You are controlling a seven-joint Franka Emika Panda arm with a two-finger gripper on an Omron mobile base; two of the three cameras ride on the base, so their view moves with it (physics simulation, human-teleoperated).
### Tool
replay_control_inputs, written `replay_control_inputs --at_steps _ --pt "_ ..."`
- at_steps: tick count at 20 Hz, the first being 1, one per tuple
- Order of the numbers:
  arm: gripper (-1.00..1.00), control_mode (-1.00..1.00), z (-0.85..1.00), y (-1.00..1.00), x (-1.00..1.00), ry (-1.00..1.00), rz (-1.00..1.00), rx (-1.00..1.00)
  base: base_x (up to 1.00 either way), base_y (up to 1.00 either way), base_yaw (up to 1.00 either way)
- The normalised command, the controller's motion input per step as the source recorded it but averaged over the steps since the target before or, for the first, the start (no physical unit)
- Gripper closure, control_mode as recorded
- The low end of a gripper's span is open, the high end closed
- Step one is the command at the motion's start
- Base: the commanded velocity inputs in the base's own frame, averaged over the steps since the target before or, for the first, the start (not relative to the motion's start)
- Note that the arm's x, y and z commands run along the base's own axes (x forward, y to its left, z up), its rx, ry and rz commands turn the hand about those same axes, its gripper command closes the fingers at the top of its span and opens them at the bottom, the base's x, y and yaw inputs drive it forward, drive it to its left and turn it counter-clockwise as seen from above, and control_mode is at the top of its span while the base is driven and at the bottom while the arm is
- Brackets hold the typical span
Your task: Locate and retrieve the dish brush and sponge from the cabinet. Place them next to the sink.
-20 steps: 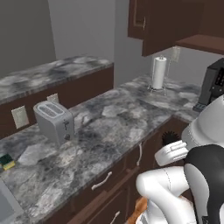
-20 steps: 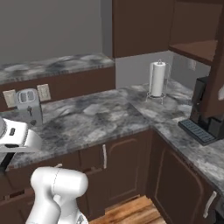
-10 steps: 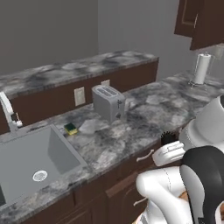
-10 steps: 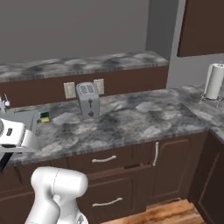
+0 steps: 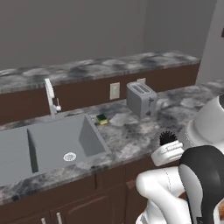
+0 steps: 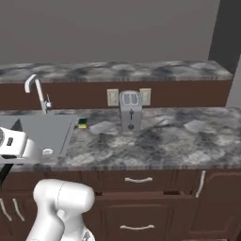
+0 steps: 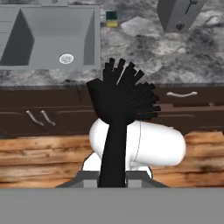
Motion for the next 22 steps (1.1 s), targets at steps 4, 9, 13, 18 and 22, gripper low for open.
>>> replay_control_inputs --at_steps 4,9,13,18,22 --pt "1.00 1.00 0.00 0.00 0.00 0.00 0.00 0.00 0.08 -0.16 0.42" --pt "1.00 1.00 0.00 0.00 0.00 0.00 0.00 0.00 0.13 -0.46 0.18" --pt "1.00 1.00 0.00 0.00 0.00 0.00 0.00 0.00 0.25 -0.67 -0.08" --pt "1.00 1.00 0.00 0.00 0.00 0.00 0.00 0.00 0.32 -0.07 -0.09" --pt "1.00 1.00 0.00 0.00 0.00 0.00 0.00 0.00 0.58 0.30 -0.10"
